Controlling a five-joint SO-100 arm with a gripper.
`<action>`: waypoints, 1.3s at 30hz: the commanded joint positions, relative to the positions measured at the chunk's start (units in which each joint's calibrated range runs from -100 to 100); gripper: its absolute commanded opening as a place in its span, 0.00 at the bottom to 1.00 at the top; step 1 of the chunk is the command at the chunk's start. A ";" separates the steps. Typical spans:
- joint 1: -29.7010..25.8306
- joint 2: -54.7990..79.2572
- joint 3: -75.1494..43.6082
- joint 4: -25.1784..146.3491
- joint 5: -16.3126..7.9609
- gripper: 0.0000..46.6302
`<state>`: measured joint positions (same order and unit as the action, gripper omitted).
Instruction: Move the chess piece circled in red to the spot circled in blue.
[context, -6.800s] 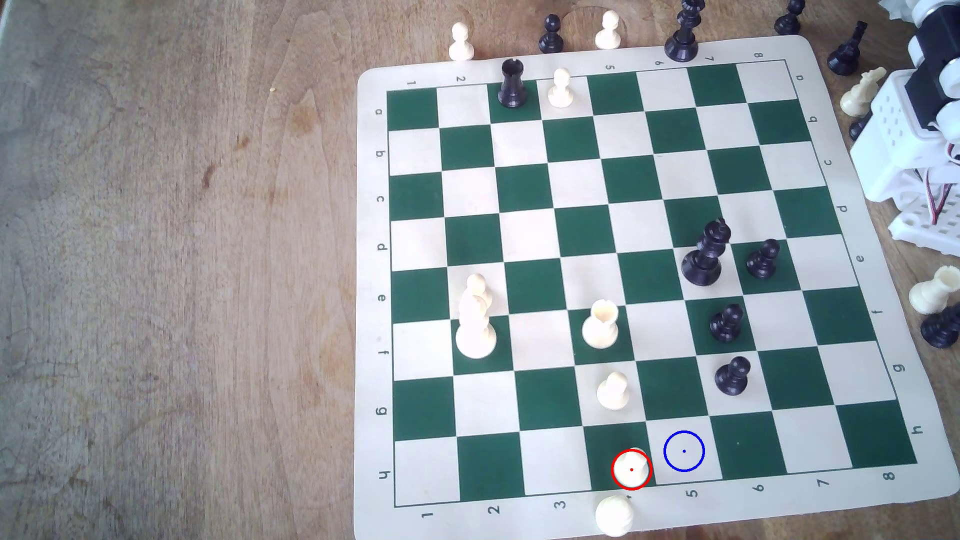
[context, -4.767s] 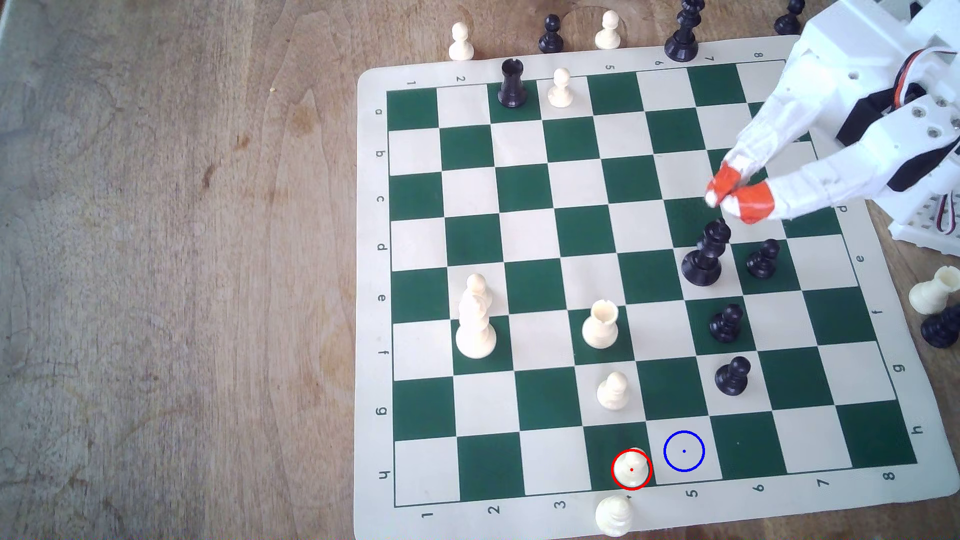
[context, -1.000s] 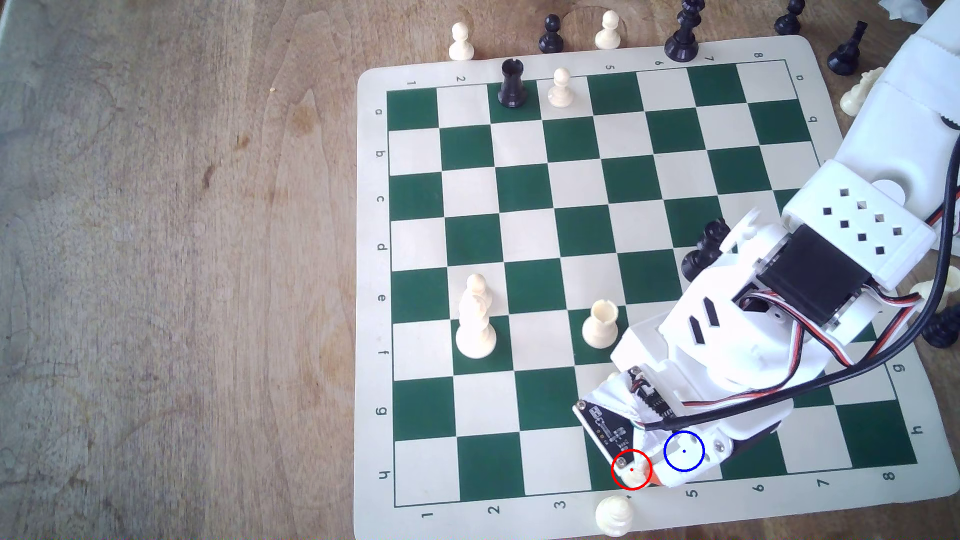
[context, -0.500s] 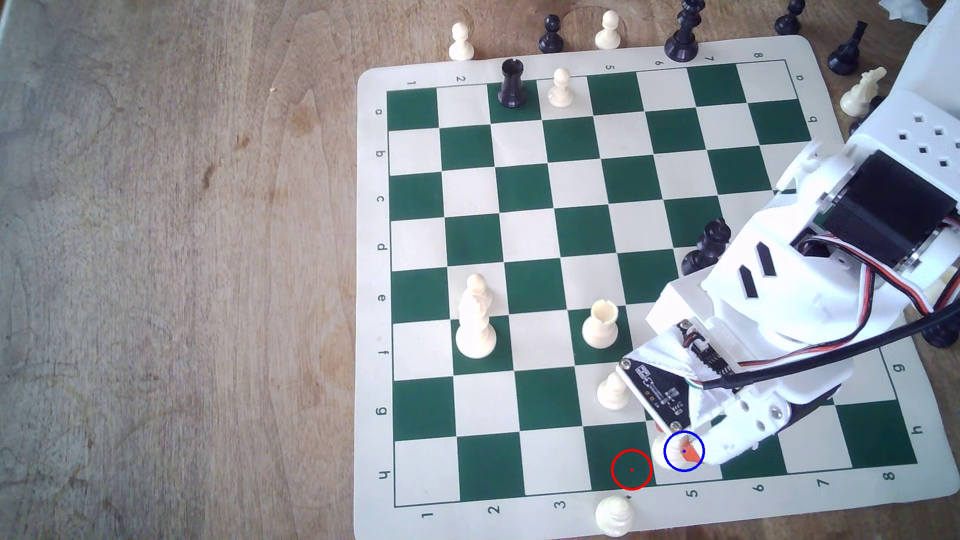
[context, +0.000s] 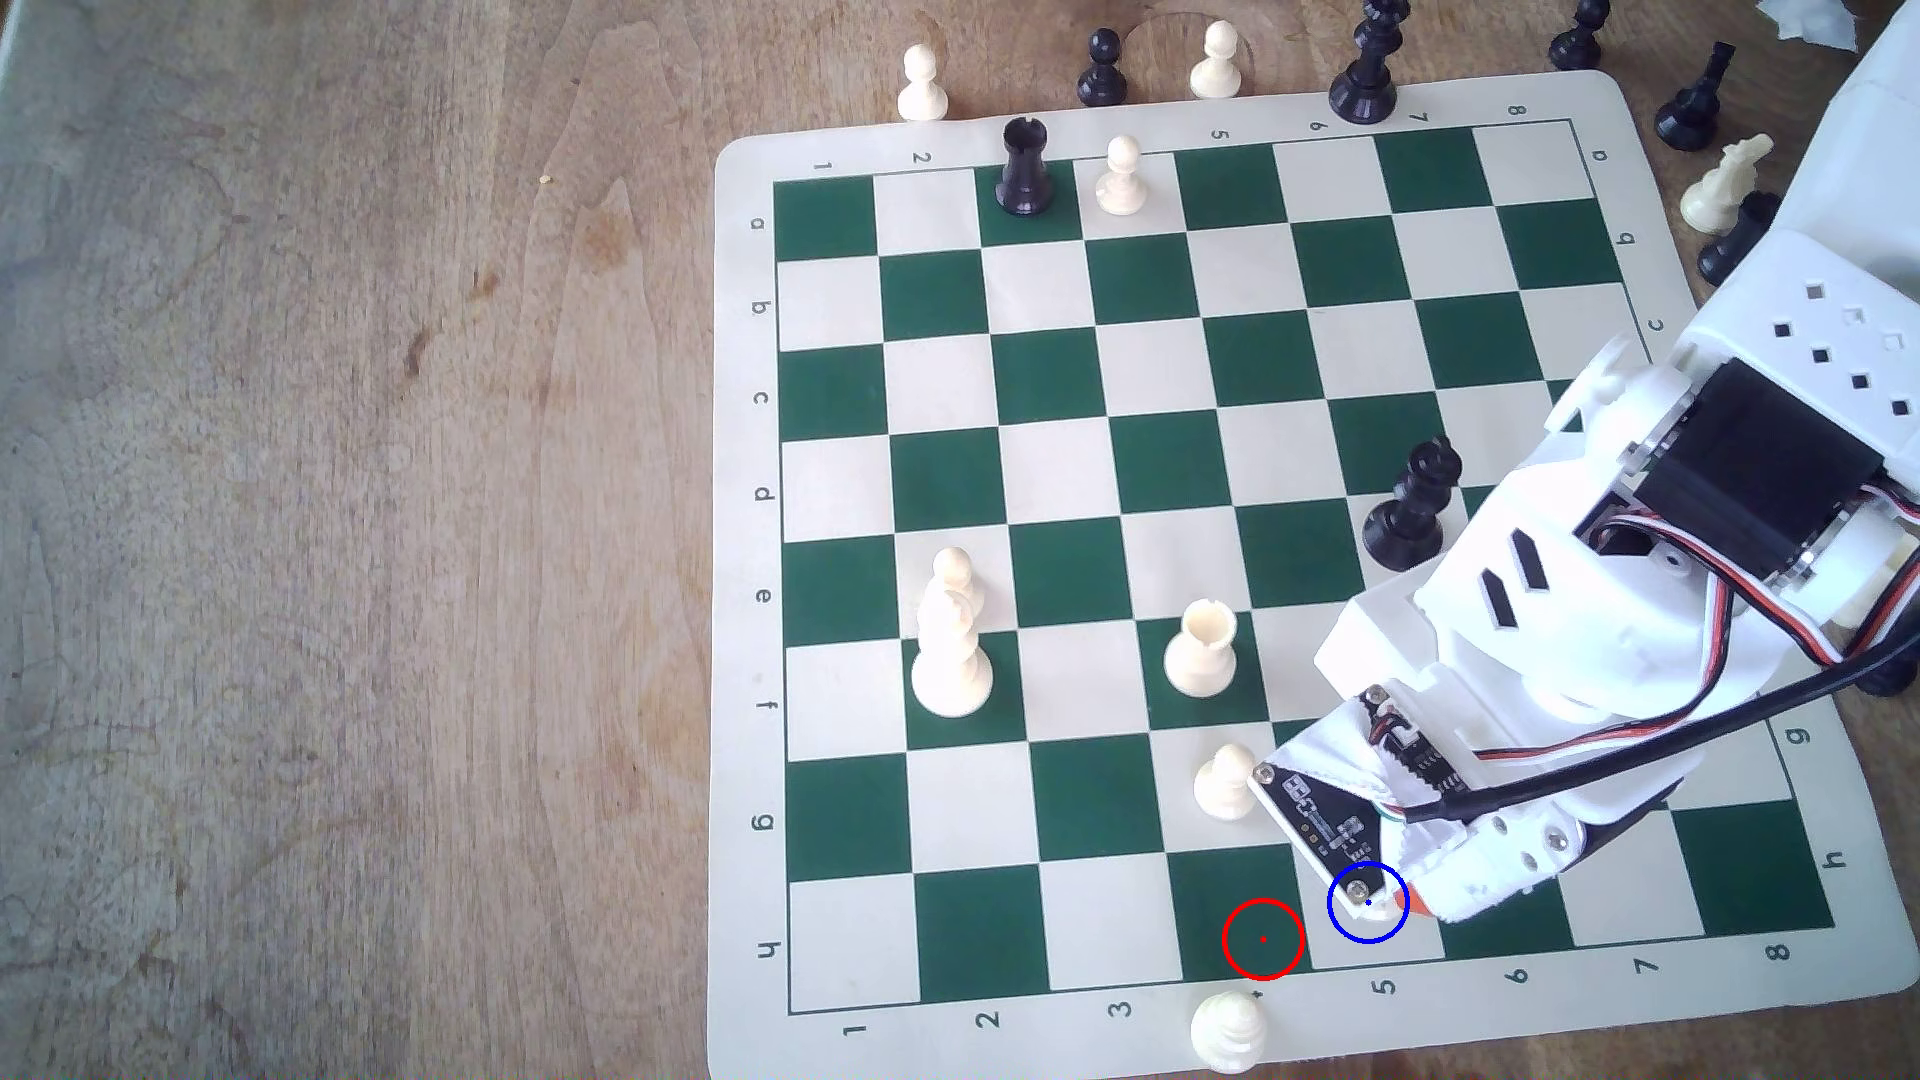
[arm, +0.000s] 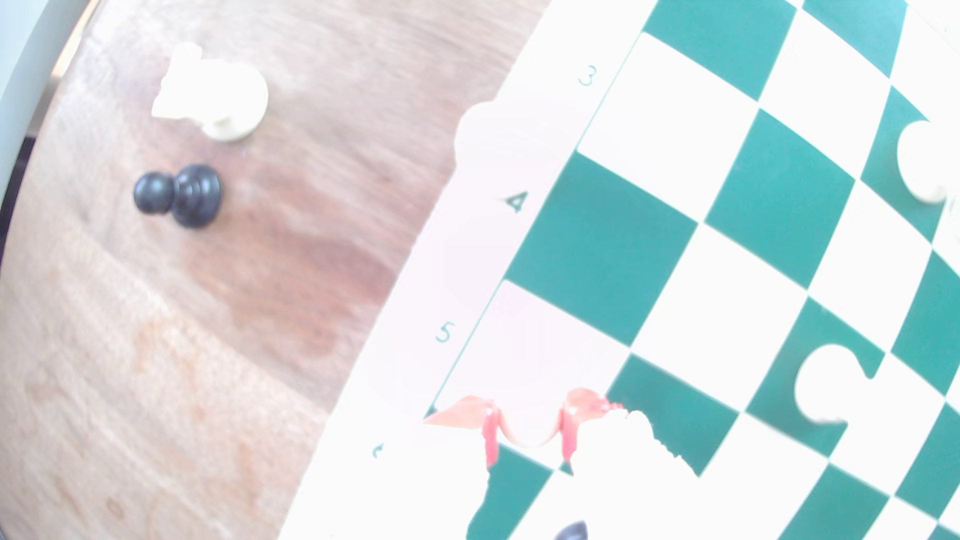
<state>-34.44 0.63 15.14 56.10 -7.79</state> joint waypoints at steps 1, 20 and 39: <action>-0.25 -2.24 0.18 -1.39 0.10 0.00; -0.88 2.17 2.18 -5.15 -0.34 0.00; -1.11 1.32 6.08 -9.08 0.59 0.34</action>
<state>-35.10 4.40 21.55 48.21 -7.59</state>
